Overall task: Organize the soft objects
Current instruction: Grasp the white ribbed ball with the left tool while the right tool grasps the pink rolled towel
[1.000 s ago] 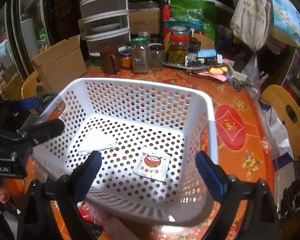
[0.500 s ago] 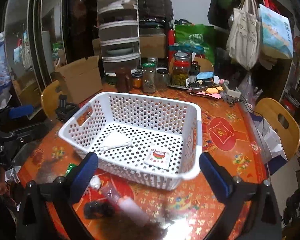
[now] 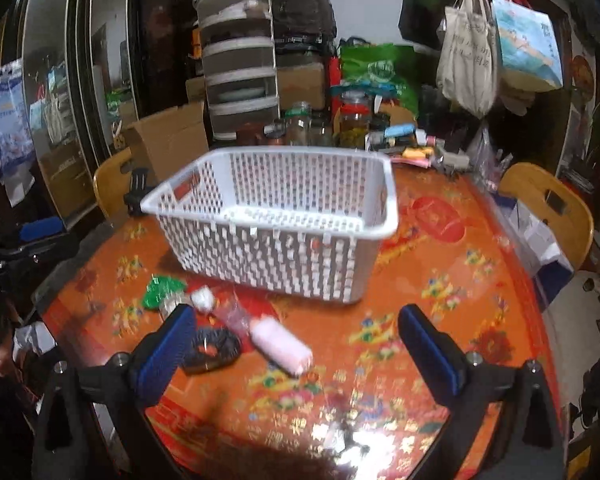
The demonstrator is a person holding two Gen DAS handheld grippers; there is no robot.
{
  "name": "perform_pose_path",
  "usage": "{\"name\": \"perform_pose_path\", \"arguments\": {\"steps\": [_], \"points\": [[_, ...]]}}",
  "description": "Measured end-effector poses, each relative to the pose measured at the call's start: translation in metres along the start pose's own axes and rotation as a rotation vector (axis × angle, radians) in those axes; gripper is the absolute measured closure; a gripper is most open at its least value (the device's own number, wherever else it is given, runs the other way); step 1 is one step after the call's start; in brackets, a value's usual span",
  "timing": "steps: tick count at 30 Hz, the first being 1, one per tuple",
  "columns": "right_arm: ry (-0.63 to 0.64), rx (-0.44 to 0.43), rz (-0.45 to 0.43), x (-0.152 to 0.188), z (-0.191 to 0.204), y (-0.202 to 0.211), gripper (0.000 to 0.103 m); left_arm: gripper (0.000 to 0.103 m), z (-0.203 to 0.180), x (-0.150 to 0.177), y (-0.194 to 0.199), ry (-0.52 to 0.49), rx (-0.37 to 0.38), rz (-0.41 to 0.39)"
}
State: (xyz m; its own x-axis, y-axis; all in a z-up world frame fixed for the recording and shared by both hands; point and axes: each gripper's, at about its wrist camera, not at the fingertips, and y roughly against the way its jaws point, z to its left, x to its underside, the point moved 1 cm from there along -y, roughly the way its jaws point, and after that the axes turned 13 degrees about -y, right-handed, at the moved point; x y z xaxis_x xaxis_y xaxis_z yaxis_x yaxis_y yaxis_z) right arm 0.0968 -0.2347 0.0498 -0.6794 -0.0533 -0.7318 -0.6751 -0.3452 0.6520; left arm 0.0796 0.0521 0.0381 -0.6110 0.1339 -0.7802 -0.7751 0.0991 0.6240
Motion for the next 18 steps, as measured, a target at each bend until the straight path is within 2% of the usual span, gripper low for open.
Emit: {"name": "perform_pose_path", "arguments": {"steps": [3,8,11,15,18], "points": [[-0.008,0.001,0.04,0.019,-0.006,-0.022,0.003,0.0,-0.007,0.015,-0.033,-0.012,0.014,0.055],[-0.028,-0.01,0.136,0.037,-0.017,-0.064,0.024,0.0,-0.013,0.033,-0.083,-0.021,0.022,0.142],[-0.013,-0.003,0.172,0.045,-0.015,-0.081,0.025,0.001,-0.013,0.039,-0.099,-0.02,0.033,0.149],[0.003,0.0,0.199,0.049,-0.012,-0.098,0.026,0.007,-0.017,0.043,-0.116,-0.031,0.035,0.16],[0.01,0.005,0.217,0.051,-0.013,-0.11,0.032,0.012,-0.018,0.046,-0.127,-0.033,0.038,0.176]]}}
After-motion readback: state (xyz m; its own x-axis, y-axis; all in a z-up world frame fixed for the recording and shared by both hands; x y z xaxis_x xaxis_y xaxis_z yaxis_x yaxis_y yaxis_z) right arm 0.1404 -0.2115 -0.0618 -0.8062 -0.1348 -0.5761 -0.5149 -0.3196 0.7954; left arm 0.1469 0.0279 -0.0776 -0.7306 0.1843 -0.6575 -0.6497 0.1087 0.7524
